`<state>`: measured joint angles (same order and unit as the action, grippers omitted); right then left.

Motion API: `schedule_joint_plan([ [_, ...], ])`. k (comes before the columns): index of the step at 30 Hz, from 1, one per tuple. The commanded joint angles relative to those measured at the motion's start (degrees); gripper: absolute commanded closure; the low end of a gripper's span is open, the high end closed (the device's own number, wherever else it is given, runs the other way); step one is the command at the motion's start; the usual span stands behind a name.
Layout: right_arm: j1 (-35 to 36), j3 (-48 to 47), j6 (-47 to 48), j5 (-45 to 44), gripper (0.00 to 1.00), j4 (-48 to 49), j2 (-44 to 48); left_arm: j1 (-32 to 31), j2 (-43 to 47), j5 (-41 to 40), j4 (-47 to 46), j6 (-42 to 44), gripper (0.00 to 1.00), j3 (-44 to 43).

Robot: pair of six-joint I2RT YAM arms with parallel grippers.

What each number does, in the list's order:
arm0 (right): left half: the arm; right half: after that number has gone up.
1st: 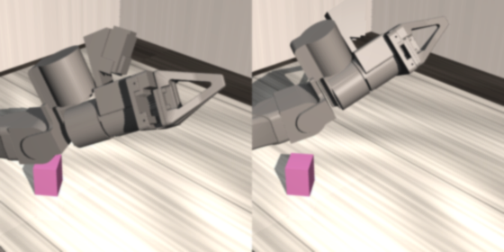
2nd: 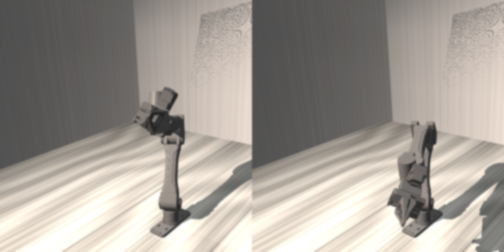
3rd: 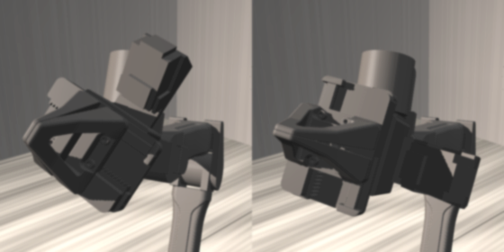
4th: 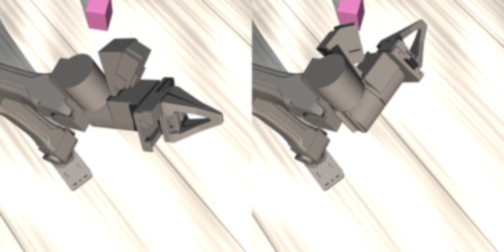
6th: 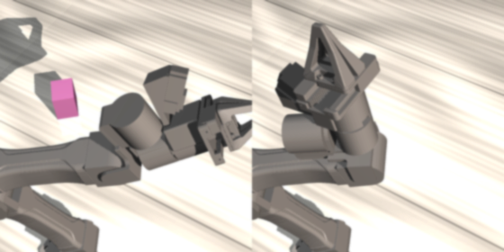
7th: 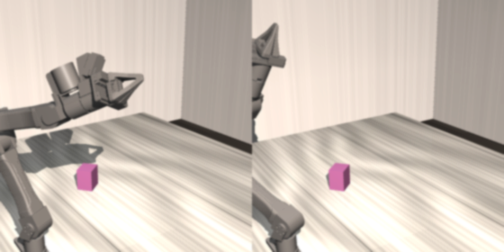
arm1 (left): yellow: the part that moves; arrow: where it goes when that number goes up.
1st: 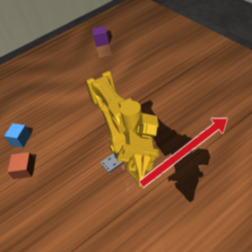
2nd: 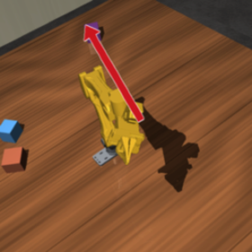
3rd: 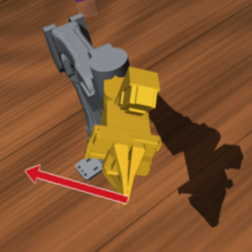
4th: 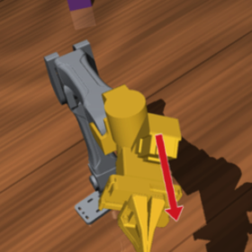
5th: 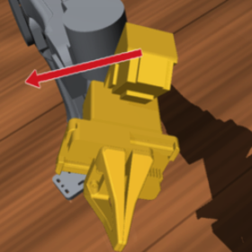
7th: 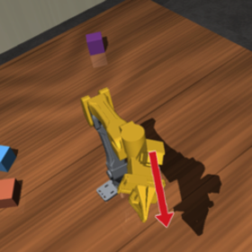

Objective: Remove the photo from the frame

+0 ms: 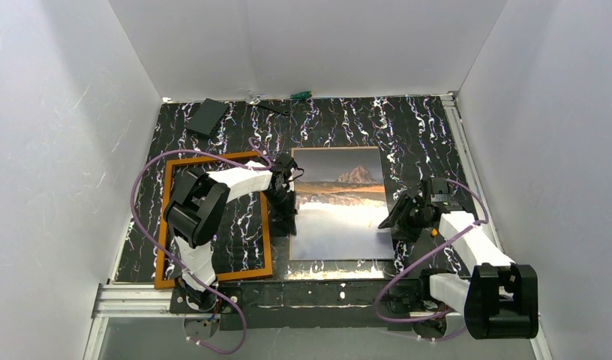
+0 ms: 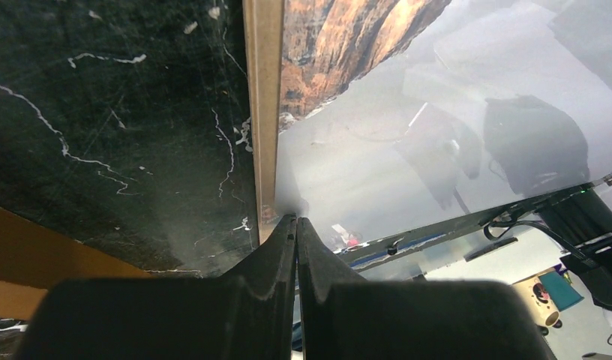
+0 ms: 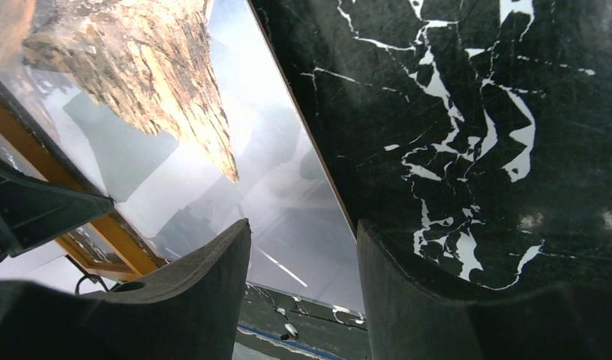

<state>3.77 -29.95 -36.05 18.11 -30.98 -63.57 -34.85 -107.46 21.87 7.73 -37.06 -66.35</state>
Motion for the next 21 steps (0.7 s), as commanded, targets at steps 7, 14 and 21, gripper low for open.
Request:
schedule_joint_plan([
  [7,0.34,-0.51,-4.18,12.16,0.41,-0.16,6.15,-0.22,-2.27,-4.29,6.6,1.09,1.0,2.54],
  [14,0.44,-1.88,-3.56,15.39,0.41,-5.07,12.66,-0.22,-2.25,-4.25,6.61,1.18,1.0,2.7],
  [21,0.45,-5.35,-4.86,18.07,0.39,-8.53,20.26,-0.29,-2.76,-3.41,5.91,0.56,1.0,2.57],
])
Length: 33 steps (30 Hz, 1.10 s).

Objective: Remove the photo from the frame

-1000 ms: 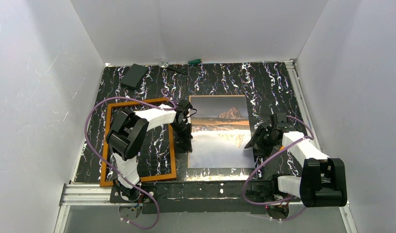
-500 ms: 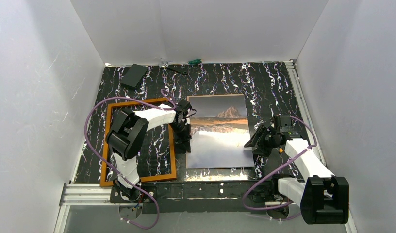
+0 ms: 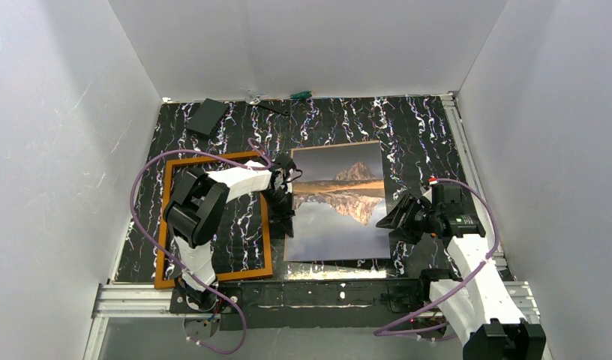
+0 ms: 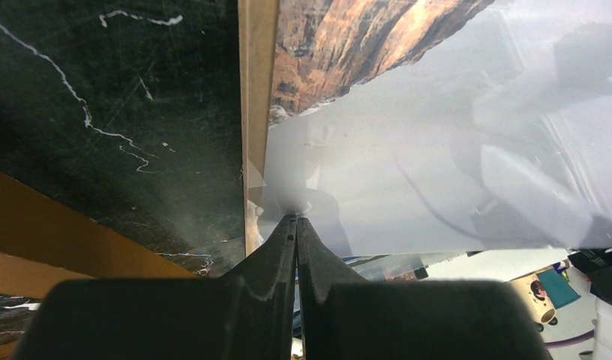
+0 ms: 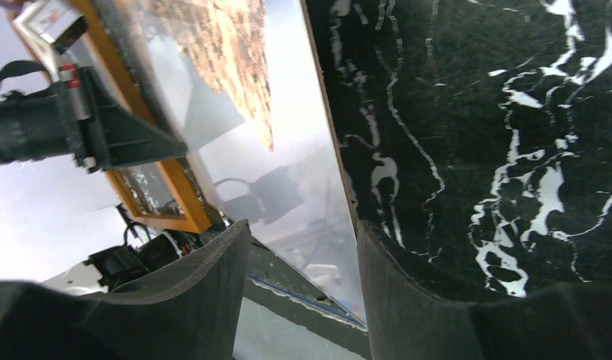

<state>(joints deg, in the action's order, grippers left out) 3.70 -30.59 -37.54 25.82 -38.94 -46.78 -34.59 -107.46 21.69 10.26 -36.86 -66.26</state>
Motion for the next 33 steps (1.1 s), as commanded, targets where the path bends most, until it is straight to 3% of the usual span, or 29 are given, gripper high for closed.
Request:
schedule_joint_plan([
  [1,0.51,-5.18,-3.59,10.95,0.39,-0.73,4.06,-0.57,-2.88,-3.02,3.29,0.33,1.0,2.39],
  [6,0.5,-6.17,-3.56,9.59,0.38,-2.34,5.76,-0.57,-2.74,-2.38,3.16,0.3,1.0,2.11],
  [11,0.51,-7.83,-1.19,-1.59,0.37,-8.61,6.49,-0.66,-2.5,-1.93,2.93,0.27,1.0,2.11],
  [17,0.47,-7.52,-4.78,4.24,0.35,-4.09,9.36,-0.72,-2.32,-1.81,2.7,0.14,1.0,2.61],
  [21,0.51,-6.19,-4.0,-0.24,0.35,-5.27,7.44,-0.7,-1.19,-1.21,3.02,1.02,0.98,1.94],
  [24,0.47,-4.58,-1.81,-4.66,0.35,-5.43,4.79,-0.7,1.77,-1.02,4.36,1.81,0.81,0.56],
  [29,0.5,-2.73,0.38,-8.84,0.35,-5.14,-4.47,-0.68,7.98,1.14,6.34,2.65,0.44,-3.32],
  [33,3.17,-2.1,0.74,-8.23,0.33,-2.05,-10.43,-0.49,10.05,-0.79,8.33,4.81,0.29,-5.46],
])
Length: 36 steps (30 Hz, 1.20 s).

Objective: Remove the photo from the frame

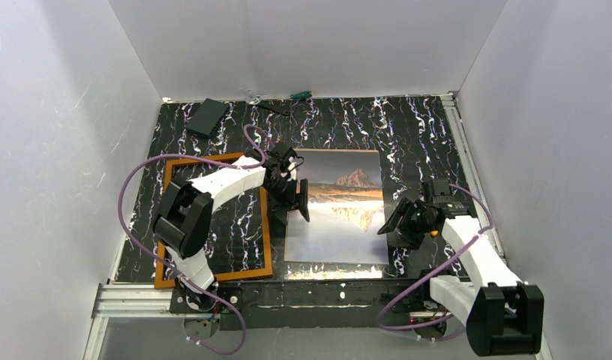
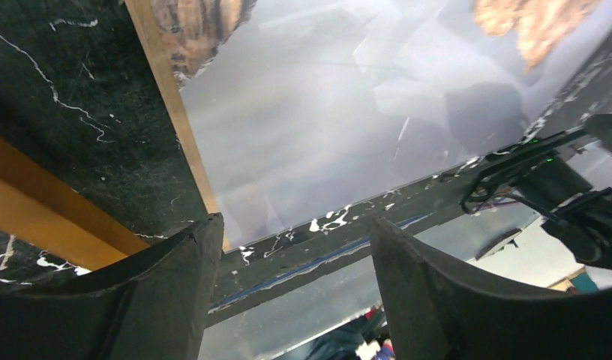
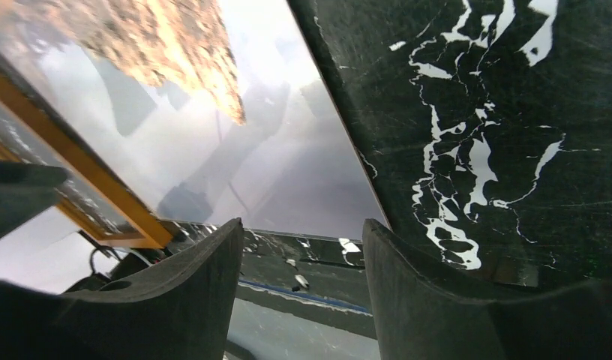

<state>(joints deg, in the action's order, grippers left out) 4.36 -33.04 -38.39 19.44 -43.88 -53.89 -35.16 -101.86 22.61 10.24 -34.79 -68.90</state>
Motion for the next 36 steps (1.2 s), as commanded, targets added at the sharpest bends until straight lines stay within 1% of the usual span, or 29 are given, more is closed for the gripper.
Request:
schedule_joint_plan([
  [1,4.19,-0.11,1.29,-3.35,0.33,3.09,-3.66,0.15,4.46,-2.23,8.85,4.2,0.27,-3.03],
  [4,8.3,-1.84,-0.67,-8.41,0.32,3.13,-3.59,1.07,4.21,-3.35,9.42,6.38,0.2,-2.33],
  [8,8.84,-2.52,-0.73,-13.75,0.35,3.34,-5.0,3.46,4.39,-0.69,6.39,5.14,0.09,1.66],
  [10,8.85,-2.23,-0.72,-14.2,0.36,4.41,-6.52,4.02,4.03,1.12,4.62,4.51,0.07,2.82],
  [12,8.74,-1.87,-0.87,-12.95,0.36,6.25,-8.24,4.26,2.87,1.96,3.93,4.38,0.12,3.08],
  [18,8.56,-1.93,0.35,-12.75,0.39,10.19,-11.43,4.57,-2.01,3.05,1.28,3.34,0.35,2.81],
  [20,8.54,-2.09,1.34,-13.18,0.4,11.49,-12.01,4.57,-3.62,3.52,0.45,2.64,0.37,2.79],
  [23,8.47,-3.15,3.19,-14.95,0.41,11.51,-13.87,4.62,-4.96,3.67,-0.71,1.44,0.33,3.38],
  [25,8.47,-3.59,4.55,-13.94,0.42,12.12,-15.18,4.57,-5.56,3.53,-1.43,0.85,0.33,3.96],
  [29,8.5,-4.1,5.55,-11.39,0.46,13.08,-16.58,4.57,-6.48,3.71,-2.8,-0.78,0.44,5.71],
  [32,8.49,-4.1,5.11,-7.94,0.47,13.8,-15.71,4.48,-6.55,4.01,-4.08,-1.6,0.5,6.84],
  [36,8.76,-4.78,3.82,-6.1,0.48,12.67,-12.86,4.48,-6.23,3.61,-4.22,-1.71,0.55,7.29],
])
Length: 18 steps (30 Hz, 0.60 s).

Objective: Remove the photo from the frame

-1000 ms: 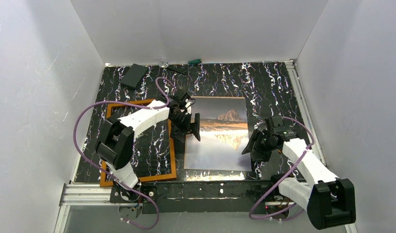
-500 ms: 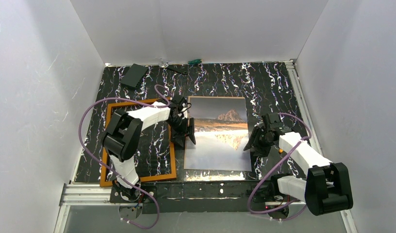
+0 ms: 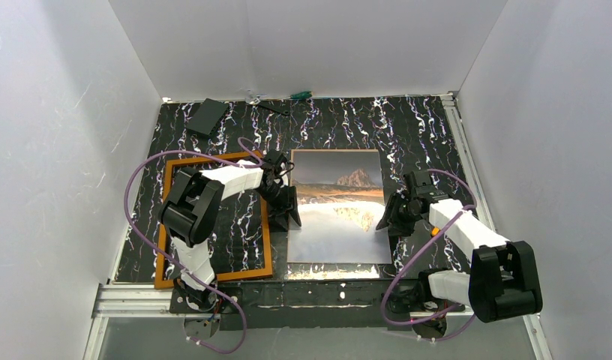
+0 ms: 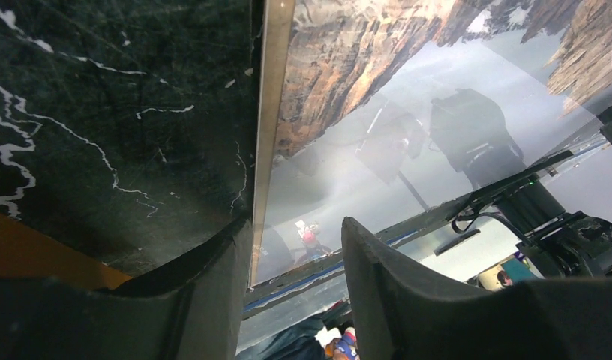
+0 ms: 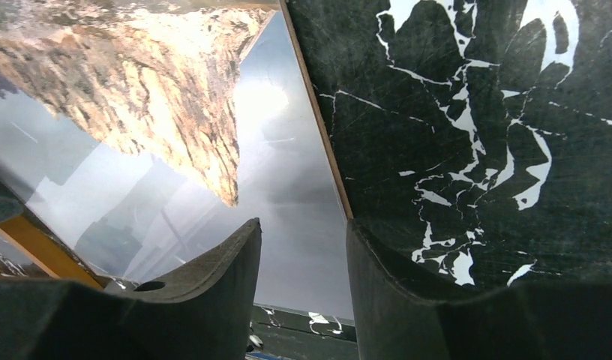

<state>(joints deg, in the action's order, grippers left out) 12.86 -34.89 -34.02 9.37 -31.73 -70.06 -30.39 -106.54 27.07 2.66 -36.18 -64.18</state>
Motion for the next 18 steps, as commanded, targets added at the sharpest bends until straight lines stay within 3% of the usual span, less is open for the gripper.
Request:
schedule_joint_plan([
  [1,0.19,-3.04,-0.6,3.75,0.48,0.06,3.95,-0.28,-1.56,-0.87,3.39,-0.24,0.55,2.5],
  [8,0.32,-3.95,-0.83,4.51,0.48,-1.87,5.03,-0.3,-1.99,-0.79,3.58,-0.48,0.55,2.28],
  [14,0.42,-3.93,-2.36,10.1,0.49,-0.48,6.49,-0.26,-1.83,-0.7,3.65,-0.51,0.54,2.26],
  [18,0.38,-2.82,-3.87,12.93,0.49,1.9,7.14,-0.28,-0.5,-2.11,6.02,1.08,0.37,1.21],
])
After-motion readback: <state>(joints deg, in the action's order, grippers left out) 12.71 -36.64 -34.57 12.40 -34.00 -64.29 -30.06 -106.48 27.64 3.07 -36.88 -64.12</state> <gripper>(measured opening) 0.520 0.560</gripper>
